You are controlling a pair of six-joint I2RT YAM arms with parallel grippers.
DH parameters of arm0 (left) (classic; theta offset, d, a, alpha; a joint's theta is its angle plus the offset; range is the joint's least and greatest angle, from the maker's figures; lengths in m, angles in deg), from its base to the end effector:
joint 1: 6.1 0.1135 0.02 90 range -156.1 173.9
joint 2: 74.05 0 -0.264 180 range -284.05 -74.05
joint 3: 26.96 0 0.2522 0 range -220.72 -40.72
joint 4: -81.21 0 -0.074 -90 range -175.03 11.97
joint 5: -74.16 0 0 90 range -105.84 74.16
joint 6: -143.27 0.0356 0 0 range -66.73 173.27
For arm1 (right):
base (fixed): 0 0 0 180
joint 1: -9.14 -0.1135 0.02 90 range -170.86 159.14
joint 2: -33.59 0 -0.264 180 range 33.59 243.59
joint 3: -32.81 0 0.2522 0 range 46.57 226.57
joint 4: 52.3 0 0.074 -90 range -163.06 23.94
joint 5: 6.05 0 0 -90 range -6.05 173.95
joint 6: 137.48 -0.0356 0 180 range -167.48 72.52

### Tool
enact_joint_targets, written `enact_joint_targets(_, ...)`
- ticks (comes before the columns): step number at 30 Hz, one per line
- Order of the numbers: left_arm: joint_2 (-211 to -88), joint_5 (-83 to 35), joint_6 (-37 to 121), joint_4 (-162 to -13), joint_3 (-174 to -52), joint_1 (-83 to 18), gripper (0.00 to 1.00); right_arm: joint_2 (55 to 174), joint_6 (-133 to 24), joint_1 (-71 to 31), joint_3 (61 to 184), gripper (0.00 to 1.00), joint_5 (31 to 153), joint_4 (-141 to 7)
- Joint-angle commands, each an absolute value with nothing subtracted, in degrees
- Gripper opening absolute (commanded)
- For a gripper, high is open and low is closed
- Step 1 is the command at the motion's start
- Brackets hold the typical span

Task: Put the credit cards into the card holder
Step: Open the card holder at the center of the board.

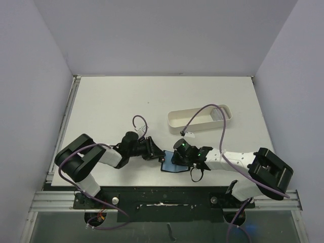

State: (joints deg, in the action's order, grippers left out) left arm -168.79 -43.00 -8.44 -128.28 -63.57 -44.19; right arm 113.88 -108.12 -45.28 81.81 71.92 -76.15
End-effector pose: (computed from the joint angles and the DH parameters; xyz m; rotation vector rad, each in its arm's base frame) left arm 0.2007 -0.1779 0.1118 -0.1534 2.4013 -1.4515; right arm 0.1533 0.2016 0.1534 0.2262 2.5826 0.5397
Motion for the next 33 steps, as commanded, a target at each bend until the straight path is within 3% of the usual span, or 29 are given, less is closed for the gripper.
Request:
enact_joint_targets(1, -169.7, -44.9, -8.8, -134.8, -64.0, -44.1, 0.28, 111.6, -108.8, -45.4, 79.9, 0.2, 70.0, -75.2)
enact_joint_targets(8, -171.6, -44.4, -7.1, -133.2, -65.2, -44.8, 0.26, 111.4, -108.5, -45.4, 79.5, 0.2, 70.0, -74.7)
enact_joint_targets(14, -170.6, -44.3, -7.1, -133.0, -64.7, -44.9, 0.0, 110.2, -108.0, -45.4, 80.8, 0.21, 69.7, -77.0)
enact_joint_targets(23, -163.1, -41.8, -4.6, -125.5, -63.9, -44.7, 0.0, 102.7, -103.5, -45.2, 86.5, 0.38, 62.1, -84.8)
enact_joint_targets(30, -157.5, -39.7, -2.0, -118.6, -64.5, -44.7, 0.0, 98.5, -92.0, -43.8, 92.0, 0.4, 54.7, -86.9)
enact_joint_targets(33, -155.6, -39.1, -1.3, -116.6, -64.7, -44.7, 0.0, 98.7, -87.0, -36.8, 96.4, 0.41, 55.9, -89.9)
